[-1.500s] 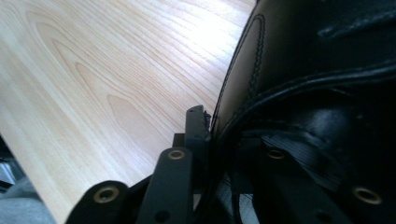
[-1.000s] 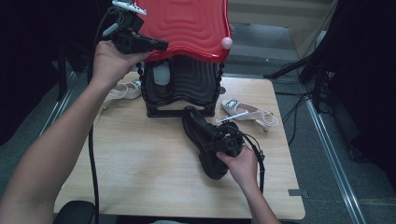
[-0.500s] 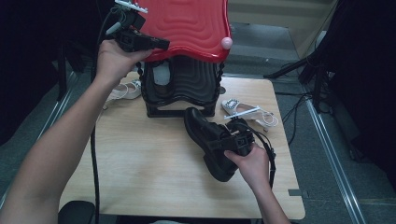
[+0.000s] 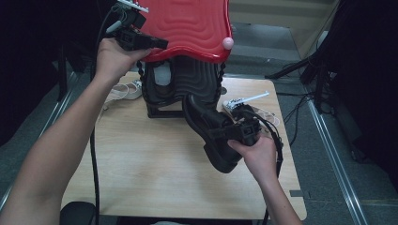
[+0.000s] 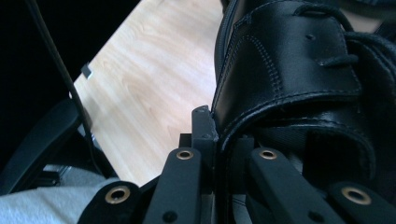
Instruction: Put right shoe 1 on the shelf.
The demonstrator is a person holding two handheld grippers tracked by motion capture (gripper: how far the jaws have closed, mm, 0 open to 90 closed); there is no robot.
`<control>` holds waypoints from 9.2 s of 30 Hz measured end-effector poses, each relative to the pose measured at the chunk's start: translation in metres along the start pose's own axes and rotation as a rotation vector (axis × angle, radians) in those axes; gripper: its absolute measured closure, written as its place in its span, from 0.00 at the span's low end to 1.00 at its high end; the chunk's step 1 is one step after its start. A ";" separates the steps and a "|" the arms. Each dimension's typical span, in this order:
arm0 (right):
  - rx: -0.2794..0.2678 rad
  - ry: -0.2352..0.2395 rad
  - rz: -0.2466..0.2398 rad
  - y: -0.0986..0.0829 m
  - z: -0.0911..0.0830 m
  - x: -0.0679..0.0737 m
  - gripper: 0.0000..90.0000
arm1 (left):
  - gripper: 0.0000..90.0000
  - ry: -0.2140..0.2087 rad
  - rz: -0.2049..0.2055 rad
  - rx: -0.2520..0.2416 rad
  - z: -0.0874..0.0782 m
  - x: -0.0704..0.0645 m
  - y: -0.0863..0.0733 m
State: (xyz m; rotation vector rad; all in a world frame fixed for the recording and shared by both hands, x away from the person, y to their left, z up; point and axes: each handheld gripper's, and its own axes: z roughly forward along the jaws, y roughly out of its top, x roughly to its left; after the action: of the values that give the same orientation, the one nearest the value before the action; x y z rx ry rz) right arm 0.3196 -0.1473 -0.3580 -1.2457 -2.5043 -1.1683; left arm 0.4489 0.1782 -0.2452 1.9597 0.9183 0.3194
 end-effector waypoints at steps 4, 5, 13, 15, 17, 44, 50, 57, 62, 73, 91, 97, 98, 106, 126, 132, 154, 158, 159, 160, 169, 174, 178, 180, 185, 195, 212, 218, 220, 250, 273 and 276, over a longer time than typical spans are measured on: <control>-0.028 -0.017 0.002 0.014 -0.003 -0.002 0.97 | 1.00 0.006 0.007 -0.001 0.000 0.000 0.000; -0.033 -0.025 0.002 0.018 -0.002 -0.004 0.97 | 1.00 0.006 0.005 0.000 0.000 0.000 -0.001; -0.084 -0.083 0.016 0.046 0.007 -0.014 0.97 | 1.00 -0.012 0.006 -0.014 -0.002 0.001 -0.002; -0.100 -0.117 0.014 0.053 0.010 -0.014 0.97 | 1.00 -0.013 0.009 -0.013 -0.002 0.001 -0.002; -0.114 -0.154 -0.002 0.058 0.014 -0.012 0.97 | 1.00 -0.017 0.013 -0.009 -0.003 0.002 -0.002; -0.249 -0.320 -0.033 0.093 0.096 -0.013 0.96 | 1.00 -0.062 0.010 -0.001 -0.005 0.004 -0.001; -0.299 -0.313 -0.013 0.099 0.102 -0.016 0.96 | 1.00 -0.020 0.041 0.012 -0.005 0.001 0.001; -0.305 -0.333 -0.014 0.100 0.103 -0.014 0.95 | 1.00 -0.005 0.046 0.023 -0.004 0.000 0.002; -0.331 -0.352 -0.038 0.102 0.111 -0.014 0.94 | 1.00 -0.036 0.033 0.012 -0.005 0.002 0.001; -0.302 -0.252 0.006 0.107 0.115 -0.019 0.78 | 1.00 -0.031 0.044 0.006 -0.005 0.001 0.001; -0.387 -0.311 0.032 0.115 0.107 -0.026 0.94 | 1.00 -0.009 0.042 0.019 -0.005 0.000 0.002; -0.390 -0.300 0.007 0.115 0.112 -0.025 0.84 | 1.00 -0.009 0.051 0.016 -0.005 0.000 0.002; -0.388 -0.292 0.017 0.114 0.111 -0.025 0.83 | 1.00 -0.009 0.052 0.016 -0.005 0.000 0.001; -0.367 -0.262 0.008 0.112 0.103 -0.022 0.76 | 1.00 -0.004 0.055 0.015 -0.005 -0.001 0.001; -0.304 -0.241 -0.048 0.096 0.084 -0.015 1.00 | 1.00 0.025 0.080 0.027 -0.004 -0.001 0.002; -0.315 -0.207 -0.069 0.086 0.076 -0.008 1.00 | 1.00 0.026 0.084 0.027 -0.004 0.000 0.002; -0.214 -0.109 -0.117 0.024 0.097 -0.011 1.00 | 1.00 0.034 0.090 0.028 -0.004 -0.001 0.001; -0.222 -0.080 -0.082 0.027 0.099 -0.029 1.00 | 1.00 0.029 0.096 0.024 -0.005 0.001 0.001; -0.227 -0.055 -0.073 0.028 0.099 -0.032 1.00 | 1.00 0.028 0.105 0.022 -0.005 0.003 0.001; -0.230 -0.047 -0.071 0.028 0.098 -0.032 1.00 | 1.00 0.027 0.110 0.025 -0.005 0.003 0.001; -0.207 -0.106 -0.107 0.035 0.093 -0.022 1.00 | 1.00 0.035 0.132 0.050 -0.007 0.009 0.001; -0.192 -0.118 -0.122 0.040 0.095 -0.019 1.00 | 1.00 0.031 0.128 0.055 -0.007 0.010 0.001; -0.198 -0.131 -0.116 0.045 0.095 -0.018 1.00 | 1.00 0.032 0.132 0.056 -0.007 0.009 0.002; -0.207 -0.133 -0.107 0.050 0.095 -0.018 1.00 | 1.00 0.029 0.122 0.060 -0.008 0.009 0.002; -0.238 -0.135 -0.090 0.062 0.092 -0.020 1.00 | 1.00 0.028 0.122 0.060 -0.008 0.009 0.002; -0.236 -0.175 -0.055 0.089 0.092 -0.038 1.00 | 1.00 0.013 0.108 0.059 -0.009 0.010 0.002; -0.185 -0.222 -0.041 0.097 0.109 -0.055 1.00 | 1.00 0.010 0.105 0.055 -0.010 0.009 0.002; -0.239 -0.105 0.008 0.079 0.101 -0.059 1.00 | 1.00 0.016 0.103 0.046 -0.009 0.008 0.002; -0.240 -0.101 -0.006 0.073 0.097 -0.057 1.00 | 1.00 0.022 0.082 0.050 -0.009 0.007 0.002; -0.281 0.044 -0.083 0.005 0.083 -0.046 0.89 | 0.49 -0.089 0.028 0.057 -0.027 -0.025 -0.062; -0.212 0.034 -0.005 -0.065 0.080 -0.064 0.91 | 0.53 -0.067 0.022 0.111 0.011 -0.018 -0.151; -0.218 0.031 -0.006 -0.070 0.078 -0.066 0.88 | 0.54 -0.053 0.006 0.118 0.012 -0.015 -0.166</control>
State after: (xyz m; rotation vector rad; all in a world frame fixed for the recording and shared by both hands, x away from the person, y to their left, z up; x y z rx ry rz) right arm 0.3303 -0.1620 -0.4810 -1.2568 -2.4120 -1.4840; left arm 0.3662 0.2094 -0.3871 2.0693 0.9147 0.2201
